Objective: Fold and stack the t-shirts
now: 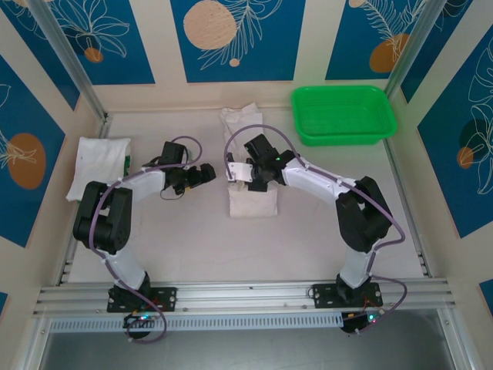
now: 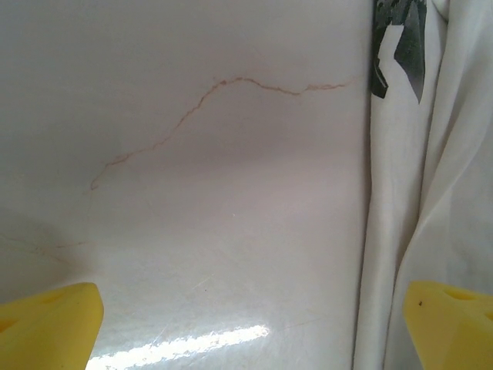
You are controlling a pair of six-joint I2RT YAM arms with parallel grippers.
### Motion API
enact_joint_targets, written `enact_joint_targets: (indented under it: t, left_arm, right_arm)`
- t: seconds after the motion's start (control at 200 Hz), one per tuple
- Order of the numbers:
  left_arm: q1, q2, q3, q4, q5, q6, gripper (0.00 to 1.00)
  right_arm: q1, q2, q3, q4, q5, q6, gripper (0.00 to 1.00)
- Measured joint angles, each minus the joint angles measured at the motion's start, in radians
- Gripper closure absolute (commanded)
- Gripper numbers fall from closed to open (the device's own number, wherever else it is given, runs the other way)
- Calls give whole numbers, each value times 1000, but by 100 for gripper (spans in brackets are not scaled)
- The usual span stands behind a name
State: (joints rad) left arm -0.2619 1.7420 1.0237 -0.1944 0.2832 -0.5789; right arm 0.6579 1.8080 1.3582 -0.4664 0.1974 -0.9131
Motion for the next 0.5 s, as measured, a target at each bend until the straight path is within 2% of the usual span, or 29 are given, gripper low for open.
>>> enact_joint_targets:
  t: [0.5]
  left_arm:
    - [0,0,0,-1,0,5,0]
  right_arm:
    - [-54,167,159,11,-43,-40,100]
